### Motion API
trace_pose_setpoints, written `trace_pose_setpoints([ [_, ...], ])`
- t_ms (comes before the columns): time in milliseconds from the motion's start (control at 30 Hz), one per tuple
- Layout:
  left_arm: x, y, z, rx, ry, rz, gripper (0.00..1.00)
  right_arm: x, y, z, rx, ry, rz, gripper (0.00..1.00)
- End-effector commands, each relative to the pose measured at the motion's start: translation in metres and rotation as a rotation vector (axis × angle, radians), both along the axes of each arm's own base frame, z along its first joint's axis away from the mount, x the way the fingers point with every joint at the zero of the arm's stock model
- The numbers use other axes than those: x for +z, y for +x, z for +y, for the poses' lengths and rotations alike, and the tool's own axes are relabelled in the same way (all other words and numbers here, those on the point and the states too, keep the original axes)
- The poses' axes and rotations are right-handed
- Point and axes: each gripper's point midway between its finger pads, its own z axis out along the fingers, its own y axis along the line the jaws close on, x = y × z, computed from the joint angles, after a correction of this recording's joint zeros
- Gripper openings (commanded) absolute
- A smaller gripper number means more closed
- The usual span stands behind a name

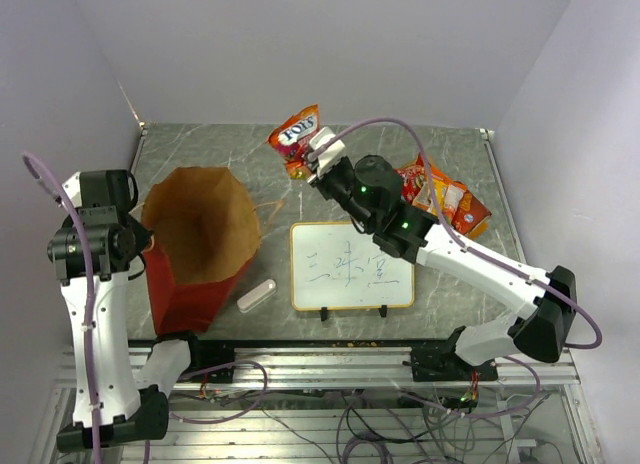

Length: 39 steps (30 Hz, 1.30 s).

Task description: Take the snacks out of the paper bag

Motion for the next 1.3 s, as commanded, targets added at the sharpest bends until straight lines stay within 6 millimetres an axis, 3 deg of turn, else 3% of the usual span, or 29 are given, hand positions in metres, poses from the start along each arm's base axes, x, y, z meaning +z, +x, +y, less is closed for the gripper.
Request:
trace_pose_setpoints([
  [0,0.004,-0.046,0.044,0.233,0.200,0.052,0.12,0.056,0.001,-0.021,-0.022,0.111,-0.077,0.00],
  [167,0.012,-0.071,0.065,0.352,0.317,0.073,0.16,0.052,0.005,-0.031,-0.042,0.105,-0.071,0.00],
  [267,0.018,-0.080,0.073,0.402,0.366,0.055,0.26,0.048,0.007,-0.034,-0.047,0.100,-0.062,0.00],
  [600,0.045,-0.094,0.068,0.455,0.316,-0.133,0.56,0.042,0.012,-0.039,-0.055,0.089,-0.047,0.00],
  [900,0.052,-0.103,0.069,0.465,0.329,-0.171,0.48,0.039,0.013,-0.033,-0.028,0.091,-0.029,0.00],
  [1133,0.066,-0.136,0.079,0.568,0.386,-0.275,0.41,0.036,0.007,-0.025,0.015,0.124,0.016,0.00],
  [1267,0.071,-0.143,0.076,0.610,0.340,-0.377,0.57,0.037,0.008,-0.022,0.020,0.131,0.024,0.00],
])
